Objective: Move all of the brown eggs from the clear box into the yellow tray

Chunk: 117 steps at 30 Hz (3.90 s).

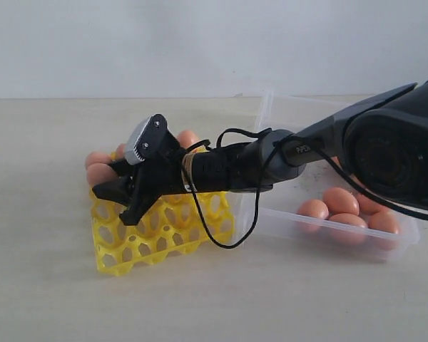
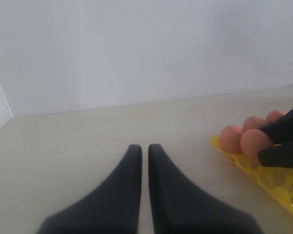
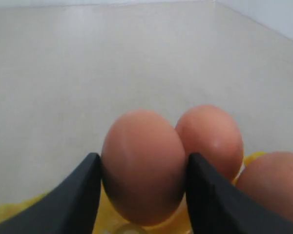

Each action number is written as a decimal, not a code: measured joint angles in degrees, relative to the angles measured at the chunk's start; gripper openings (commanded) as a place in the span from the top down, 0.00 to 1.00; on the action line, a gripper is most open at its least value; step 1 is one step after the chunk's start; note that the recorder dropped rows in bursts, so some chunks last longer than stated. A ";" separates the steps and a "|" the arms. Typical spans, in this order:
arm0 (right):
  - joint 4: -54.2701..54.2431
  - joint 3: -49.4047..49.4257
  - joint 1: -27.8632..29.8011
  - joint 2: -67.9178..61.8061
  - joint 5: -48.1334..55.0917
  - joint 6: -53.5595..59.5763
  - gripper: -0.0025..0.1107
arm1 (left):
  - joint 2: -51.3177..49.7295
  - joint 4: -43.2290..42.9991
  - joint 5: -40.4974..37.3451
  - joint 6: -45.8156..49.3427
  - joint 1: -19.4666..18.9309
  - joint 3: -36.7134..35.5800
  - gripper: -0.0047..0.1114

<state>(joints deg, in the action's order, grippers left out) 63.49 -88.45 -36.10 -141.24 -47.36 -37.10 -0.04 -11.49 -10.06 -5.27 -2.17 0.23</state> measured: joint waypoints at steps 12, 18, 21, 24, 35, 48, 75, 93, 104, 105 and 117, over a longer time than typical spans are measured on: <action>0.66 0.19 -2.33 1.60 6.03 -3.54 0.98 | 0.00 0.00 0.00 0.00 0.00 0.00 0.93; 1.73 0.09 -2.57 1.81 7.35 -8.03 0.89 | 0.00 0.00 0.00 0.00 0.00 0.00 0.93; 1.87 0.09 -2.57 1.81 7.48 -8.37 0.66 | 0.00 0.00 0.00 0.00 0.00 0.00 0.93; 1.97 0.09 -2.67 1.81 7.70 -8.50 0.49 | 0.00 0.00 0.00 0.00 0.00 0.00 0.93; 1.71 0.09 -3.14 2.23 10.68 -8.95 0.37 | 0.00 0.00 0.00 0.00 0.00 0.00 0.93; -2.09 0.00 -3.14 2.23 14.25 -8.47 0.37 | 0.00 0.00 0.00 0.00 0.00 0.00 0.93; -5.29 -0.24 -2.93 2.78 19.64 -8.23 0.98 | 0.00 0.00 0.00 0.00 0.00 0.00 0.93; -5.73 0.05 -2.93 3.56 19.77 -5.15 0.98 | 0.00 0.00 0.00 0.00 0.00 0.00 0.93; -5.54 0.52 -2.93 4.05 20.30 -2.89 0.98 | 0.00 0.00 0.00 0.00 0.00 0.00 0.93; -5.54 0.52 -2.93 4.05 20.30 -2.47 0.98 | 0.00 0.00 0.00 0.00 0.00 0.00 0.93; -16.62 1.17 -2.93 3.62 16.84 12.47 0.98 | 0.00 0.00 0.00 0.00 0.00 0.00 0.93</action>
<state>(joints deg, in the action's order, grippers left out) 46.87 -87.28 -39.03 -137.62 -30.52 -24.63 -0.04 -11.49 -10.06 -5.27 -2.17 0.23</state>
